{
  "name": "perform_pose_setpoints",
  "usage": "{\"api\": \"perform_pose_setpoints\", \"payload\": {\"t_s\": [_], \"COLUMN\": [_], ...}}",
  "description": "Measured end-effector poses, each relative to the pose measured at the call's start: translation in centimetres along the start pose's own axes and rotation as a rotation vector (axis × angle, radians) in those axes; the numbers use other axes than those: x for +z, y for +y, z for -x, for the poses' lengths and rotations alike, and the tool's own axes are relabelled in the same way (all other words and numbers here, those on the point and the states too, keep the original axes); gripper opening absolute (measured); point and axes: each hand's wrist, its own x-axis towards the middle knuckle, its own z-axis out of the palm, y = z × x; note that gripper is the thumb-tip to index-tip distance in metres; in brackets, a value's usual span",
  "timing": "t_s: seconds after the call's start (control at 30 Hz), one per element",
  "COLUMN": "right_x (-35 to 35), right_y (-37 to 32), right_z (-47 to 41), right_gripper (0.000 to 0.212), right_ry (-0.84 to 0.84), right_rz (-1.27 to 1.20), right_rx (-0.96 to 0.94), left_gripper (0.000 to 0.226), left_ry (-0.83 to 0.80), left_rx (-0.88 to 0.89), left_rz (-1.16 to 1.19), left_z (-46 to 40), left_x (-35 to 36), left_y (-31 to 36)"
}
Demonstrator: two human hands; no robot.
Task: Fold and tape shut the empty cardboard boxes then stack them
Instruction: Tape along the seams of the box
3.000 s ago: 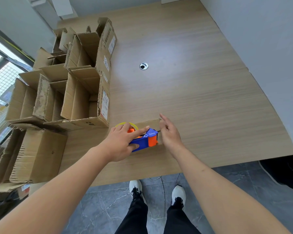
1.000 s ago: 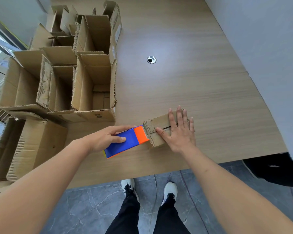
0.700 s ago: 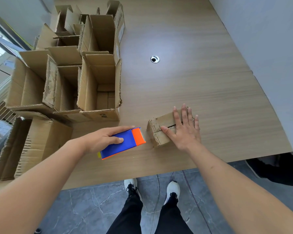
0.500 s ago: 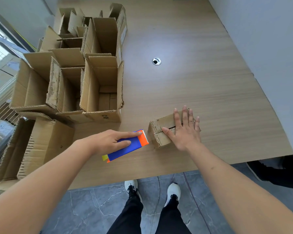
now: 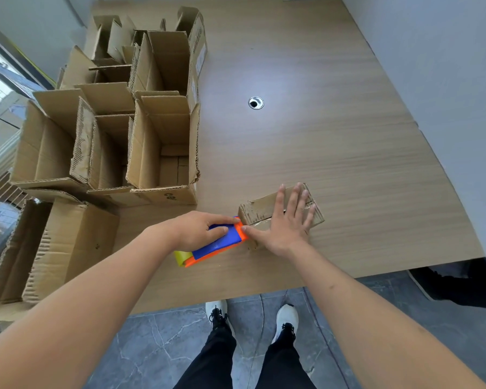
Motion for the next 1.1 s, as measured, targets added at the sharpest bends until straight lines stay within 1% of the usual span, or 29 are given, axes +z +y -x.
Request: {"api": "perform_pose_setpoints", "payload": {"t_s": [0.17,0.3,0.4,0.47,0.57,0.63,0.7,0.73,0.83,0.9,1.0,1.1], "right_x": [0.5,0.2,-0.6,-1.0,-1.6,-2.2,-2.6,-2.6,-1.9,-0.9,-0.6,-1.6], "right_y": [-0.2,-0.5,-1.0,-1.1,-0.2,0.8,1.7,2.1,3.4,4.3,5.3,5.9], "right_z": [0.0,-0.2,-0.7,-0.9,-1.4,-1.6,-1.3,-1.1,-0.5,-0.8,-1.6,-2.4], "right_gripper": [0.143,0.144,0.147,0.150,0.152,0.144,0.134,0.128,0.112,0.106,0.099,0.083], "right_ry": [0.049,0.089,0.059,0.037,0.004,-0.010,0.025,0.073,0.260,0.303,0.263,0.122], "right_rz": [0.031,0.084,0.108,0.177,0.264,0.250,0.249,0.238,0.160,0.145,0.081,-0.025], "right_rx": [0.009,-0.012,-0.097,-0.159,-0.340,-0.473,-0.549,-0.548,-0.453,-0.478,-0.573,-0.623], "left_gripper": [0.043,0.044,0.053,0.062,0.070,0.075,0.082,0.085,0.091,0.092,0.093,0.093], "left_ry": [0.002,0.064,0.139,0.165,0.224,0.293,0.368,0.401,0.460,0.479,0.516,0.534], "left_rx": [-0.077,-0.068,-0.015,0.035,0.128,0.194,0.251,0.276,0.318,0.330,0.350,0.366], "left_rz": [-0.091,-0.002,-0.002,-0.024,-0.008,0.031,0.038,0.035,0.041,0.053,0.058,0.056], "left_z": [-0.5,-0.1,0.8,1.3,2.3,2.9,3.4,3.6,3.8,3.8,3.8,3.8], "left_x": [0.6,1.7,1.8,1.5,1.2,1.3,1.5,1.7,2.1,2.4,2.8,3.0], "left_y": [-0.3,-1.4,-2.2,-2.5,-2.4,-2.2,-1.9,-1.8,-1.2,-0.7,0.3,1.1]}}
